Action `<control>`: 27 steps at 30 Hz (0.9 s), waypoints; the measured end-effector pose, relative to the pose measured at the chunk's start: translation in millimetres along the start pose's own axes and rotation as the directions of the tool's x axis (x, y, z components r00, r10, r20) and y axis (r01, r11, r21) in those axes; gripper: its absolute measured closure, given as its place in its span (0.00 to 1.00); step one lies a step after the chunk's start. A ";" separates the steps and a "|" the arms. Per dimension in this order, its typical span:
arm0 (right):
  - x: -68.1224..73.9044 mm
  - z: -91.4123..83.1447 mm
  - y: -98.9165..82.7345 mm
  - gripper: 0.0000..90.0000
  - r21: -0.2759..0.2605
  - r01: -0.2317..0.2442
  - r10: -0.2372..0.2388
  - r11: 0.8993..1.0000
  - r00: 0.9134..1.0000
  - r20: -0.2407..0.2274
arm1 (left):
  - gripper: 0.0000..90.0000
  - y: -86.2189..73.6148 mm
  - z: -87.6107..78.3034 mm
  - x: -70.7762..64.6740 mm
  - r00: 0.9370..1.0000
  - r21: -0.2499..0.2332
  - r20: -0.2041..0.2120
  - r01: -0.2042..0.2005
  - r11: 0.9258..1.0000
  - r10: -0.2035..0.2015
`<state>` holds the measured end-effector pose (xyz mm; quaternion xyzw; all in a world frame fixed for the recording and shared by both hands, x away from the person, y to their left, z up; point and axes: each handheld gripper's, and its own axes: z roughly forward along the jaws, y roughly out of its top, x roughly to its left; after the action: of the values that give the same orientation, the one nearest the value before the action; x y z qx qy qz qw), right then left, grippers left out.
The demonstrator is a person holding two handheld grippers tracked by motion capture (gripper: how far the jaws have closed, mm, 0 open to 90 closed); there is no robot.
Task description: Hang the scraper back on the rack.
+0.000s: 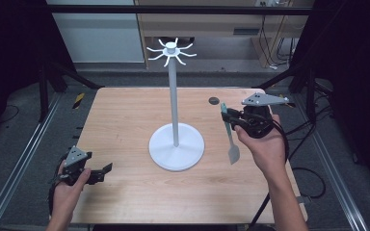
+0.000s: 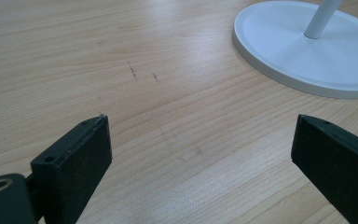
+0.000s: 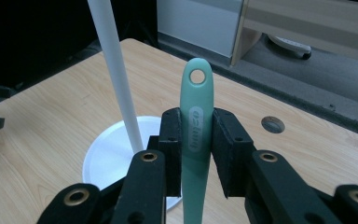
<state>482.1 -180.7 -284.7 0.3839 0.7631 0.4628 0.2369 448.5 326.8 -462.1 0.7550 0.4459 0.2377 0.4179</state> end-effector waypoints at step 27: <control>24.1 -8.6 30.5 0.83 -0.091 0.021 -0.025 0.996 0.999 -0.038 | 0.05 0.8 1.4 -2.5 1.000 0.009 0.003 -0.018 1.000 0.018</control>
<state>472.8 -157.4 -253.8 0.3548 0.7502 0.5015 0.2445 448.7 323.9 -462.1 0.7612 0.4397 0.2381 0.4130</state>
